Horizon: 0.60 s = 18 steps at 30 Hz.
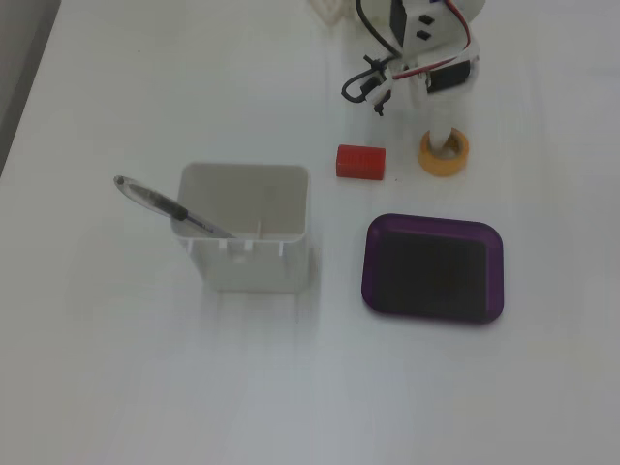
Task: Grab up the yellow tape and put it in the box.
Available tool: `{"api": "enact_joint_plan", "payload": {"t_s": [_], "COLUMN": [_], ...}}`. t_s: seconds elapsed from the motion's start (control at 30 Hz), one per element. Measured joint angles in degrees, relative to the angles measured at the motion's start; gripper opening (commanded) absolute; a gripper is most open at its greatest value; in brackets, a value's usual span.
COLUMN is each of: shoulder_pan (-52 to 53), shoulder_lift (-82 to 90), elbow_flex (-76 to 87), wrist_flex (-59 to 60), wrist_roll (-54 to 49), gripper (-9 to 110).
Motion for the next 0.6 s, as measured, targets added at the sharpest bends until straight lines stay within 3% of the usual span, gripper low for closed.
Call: {"api": "enact_joint_plan", "payload": {"t_s": [0.13,0.37,0.6], "shoulder_pan": [0.0,-0.1,-0.1], "shoulder_lift": [-2.3,-6.5,-9.2], "elbow_flex": [-2.5,-2.7,-3.9], "wrist_flex": [0.0,-3.8,-5.1], "wrist_roll": [0.0,0.0,0.0], "gripper": [21,0,-1]}}
